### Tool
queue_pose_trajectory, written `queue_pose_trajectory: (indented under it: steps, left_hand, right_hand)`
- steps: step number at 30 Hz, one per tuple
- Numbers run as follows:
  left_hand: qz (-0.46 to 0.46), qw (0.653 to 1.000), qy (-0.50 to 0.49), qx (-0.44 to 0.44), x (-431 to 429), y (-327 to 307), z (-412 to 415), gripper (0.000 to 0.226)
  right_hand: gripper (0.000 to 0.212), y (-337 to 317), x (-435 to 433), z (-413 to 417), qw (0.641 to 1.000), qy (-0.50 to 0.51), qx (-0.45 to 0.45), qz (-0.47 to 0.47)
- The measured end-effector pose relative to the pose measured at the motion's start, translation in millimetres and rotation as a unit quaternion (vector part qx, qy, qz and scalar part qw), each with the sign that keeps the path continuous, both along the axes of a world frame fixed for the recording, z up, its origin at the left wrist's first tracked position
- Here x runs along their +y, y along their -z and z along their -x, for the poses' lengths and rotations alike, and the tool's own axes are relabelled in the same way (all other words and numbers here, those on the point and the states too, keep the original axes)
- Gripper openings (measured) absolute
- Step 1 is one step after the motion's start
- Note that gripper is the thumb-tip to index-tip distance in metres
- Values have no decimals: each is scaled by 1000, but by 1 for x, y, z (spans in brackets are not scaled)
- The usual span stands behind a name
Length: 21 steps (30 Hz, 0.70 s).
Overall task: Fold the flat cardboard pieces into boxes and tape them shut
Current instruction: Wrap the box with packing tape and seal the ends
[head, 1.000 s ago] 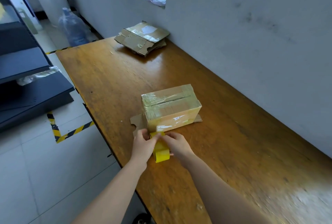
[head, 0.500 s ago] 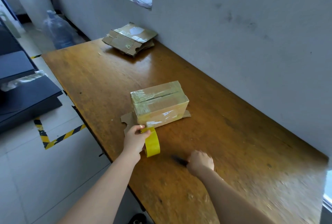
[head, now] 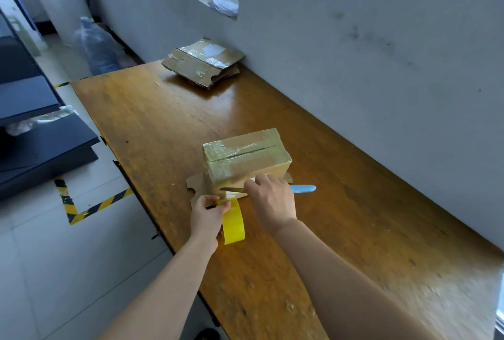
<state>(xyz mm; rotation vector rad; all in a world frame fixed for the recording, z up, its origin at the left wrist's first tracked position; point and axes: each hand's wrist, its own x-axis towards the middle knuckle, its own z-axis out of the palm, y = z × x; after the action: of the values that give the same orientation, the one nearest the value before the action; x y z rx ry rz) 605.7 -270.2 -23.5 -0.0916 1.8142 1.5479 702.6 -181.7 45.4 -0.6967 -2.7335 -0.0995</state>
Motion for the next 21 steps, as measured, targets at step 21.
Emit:
queue_pose_trajectory:
  steps: [21]
  left_hand:
    - [20,998,54,37,-2,-7,3,6]
  right_hand:
    - [21,29,0,27,963,-10,-267,-27]
